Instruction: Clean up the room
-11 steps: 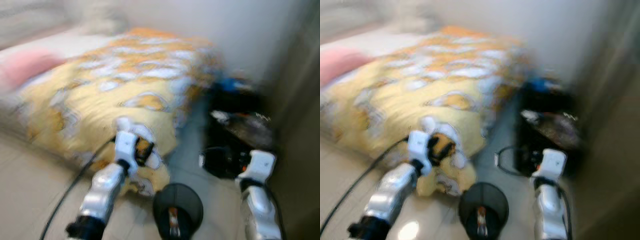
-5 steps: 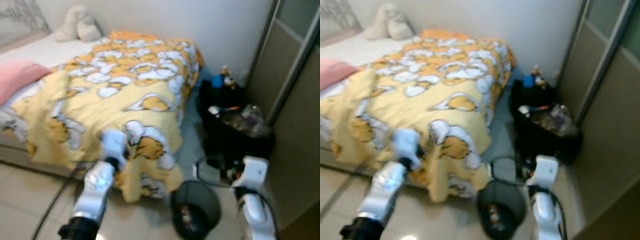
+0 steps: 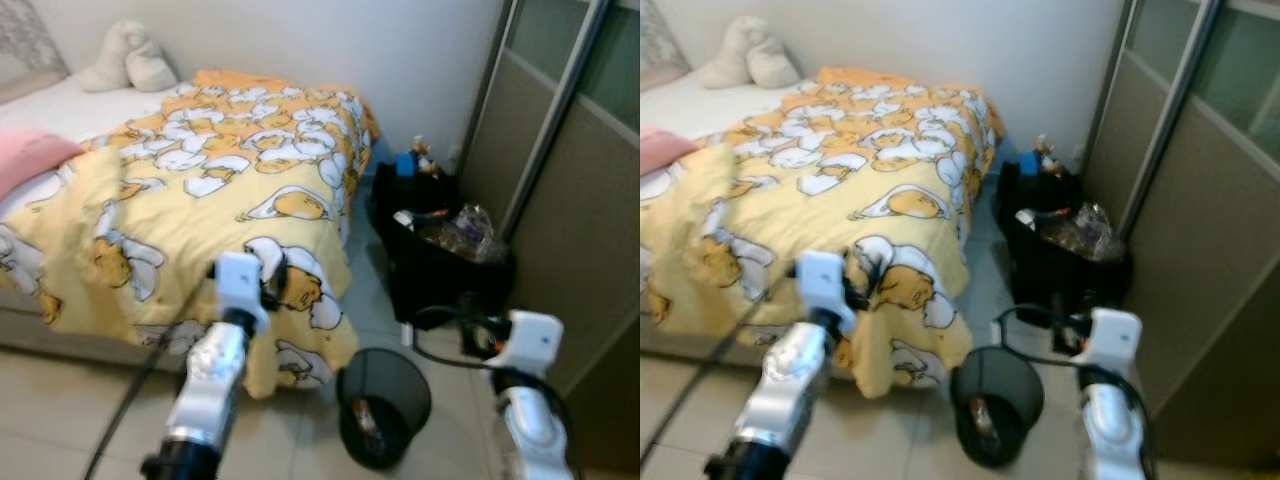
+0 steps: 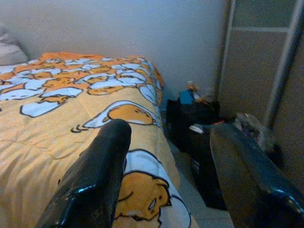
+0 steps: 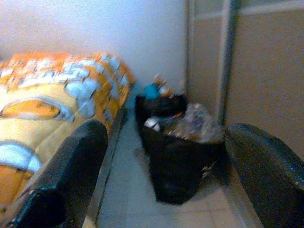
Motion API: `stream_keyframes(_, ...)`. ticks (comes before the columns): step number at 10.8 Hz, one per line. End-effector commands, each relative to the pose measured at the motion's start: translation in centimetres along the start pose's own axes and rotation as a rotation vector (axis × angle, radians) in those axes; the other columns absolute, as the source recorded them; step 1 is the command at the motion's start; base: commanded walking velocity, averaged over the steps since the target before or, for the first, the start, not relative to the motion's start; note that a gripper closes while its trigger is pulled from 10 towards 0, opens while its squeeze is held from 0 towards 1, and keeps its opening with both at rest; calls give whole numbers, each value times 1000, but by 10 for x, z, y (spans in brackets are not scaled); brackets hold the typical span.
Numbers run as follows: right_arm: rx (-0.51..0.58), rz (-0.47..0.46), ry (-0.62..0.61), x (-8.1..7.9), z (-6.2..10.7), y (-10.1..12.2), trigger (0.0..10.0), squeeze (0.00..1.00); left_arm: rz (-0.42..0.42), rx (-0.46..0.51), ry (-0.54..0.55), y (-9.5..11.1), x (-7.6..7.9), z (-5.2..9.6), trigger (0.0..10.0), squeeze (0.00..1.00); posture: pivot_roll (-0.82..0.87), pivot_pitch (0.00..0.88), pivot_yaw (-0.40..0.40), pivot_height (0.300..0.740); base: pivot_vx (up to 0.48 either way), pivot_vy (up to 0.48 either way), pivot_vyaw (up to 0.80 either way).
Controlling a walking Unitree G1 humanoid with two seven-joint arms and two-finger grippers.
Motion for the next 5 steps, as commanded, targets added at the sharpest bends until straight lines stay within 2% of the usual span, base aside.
stream_keyframes(1,-32,-14,-7,0,3,-7,10000,0,-22,-34,17,-3,-6,-4,10000,0,102,0,53,740,0,480,0)
stream_keyframes(2,-50,-9,-9,1,5,-12,10000,0,-23,-70,35,-10,-9,-4,10000,0,103,0,54,740,0,480,0)
stream_keyframes(5,-85,-17,-5,0,6,-19,10000,0,-37,-99,39,-16,-5,-5,10000,0,99,0,54,740,0,480,0)
Point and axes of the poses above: a point about 5 cm out from each wrist's last joint towards the gripper, its own z axis pointing back from the gripper into the wrist, its own y axis along the axis of the wrist's last joint, x = y × z, the point moved 3 cm from there along -z, pointing out of the wrist towards the gripper, and after that the axes turned 4 degrees about -z, right-handed, at the moved point
